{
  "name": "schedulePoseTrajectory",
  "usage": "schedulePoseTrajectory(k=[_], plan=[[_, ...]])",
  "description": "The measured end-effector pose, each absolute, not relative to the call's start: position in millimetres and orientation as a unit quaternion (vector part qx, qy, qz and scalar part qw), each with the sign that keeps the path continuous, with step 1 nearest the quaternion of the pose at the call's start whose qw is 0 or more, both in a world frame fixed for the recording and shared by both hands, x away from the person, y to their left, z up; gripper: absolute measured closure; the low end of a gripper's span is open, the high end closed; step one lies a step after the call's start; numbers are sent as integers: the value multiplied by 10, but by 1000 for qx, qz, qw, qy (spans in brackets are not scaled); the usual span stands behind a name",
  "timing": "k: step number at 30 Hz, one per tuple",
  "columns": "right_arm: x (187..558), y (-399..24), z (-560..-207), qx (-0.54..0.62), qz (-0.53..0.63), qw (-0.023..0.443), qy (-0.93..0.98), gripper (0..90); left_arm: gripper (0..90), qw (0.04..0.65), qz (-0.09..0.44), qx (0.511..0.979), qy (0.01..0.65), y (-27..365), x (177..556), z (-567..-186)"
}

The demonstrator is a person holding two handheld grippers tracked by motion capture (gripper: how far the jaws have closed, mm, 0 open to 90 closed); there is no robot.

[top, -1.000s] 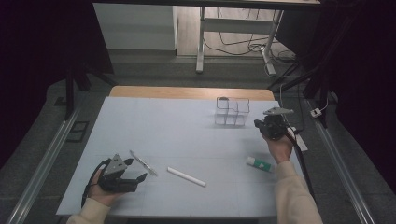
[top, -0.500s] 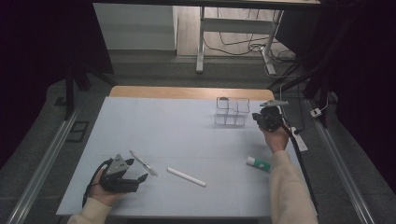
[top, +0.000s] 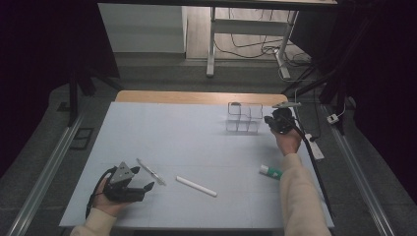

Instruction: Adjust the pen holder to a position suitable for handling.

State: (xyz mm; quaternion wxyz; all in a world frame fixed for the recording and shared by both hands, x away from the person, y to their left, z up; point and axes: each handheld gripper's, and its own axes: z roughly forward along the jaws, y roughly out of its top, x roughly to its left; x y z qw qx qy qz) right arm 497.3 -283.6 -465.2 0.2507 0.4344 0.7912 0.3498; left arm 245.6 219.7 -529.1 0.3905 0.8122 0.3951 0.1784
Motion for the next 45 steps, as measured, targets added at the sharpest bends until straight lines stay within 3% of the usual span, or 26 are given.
schedulePoseTrajectory(k=[45], plan=[[5213,-2787,-4796,435,362,233,791,892,220,386,182,811,401,2251,2452,-5294]])
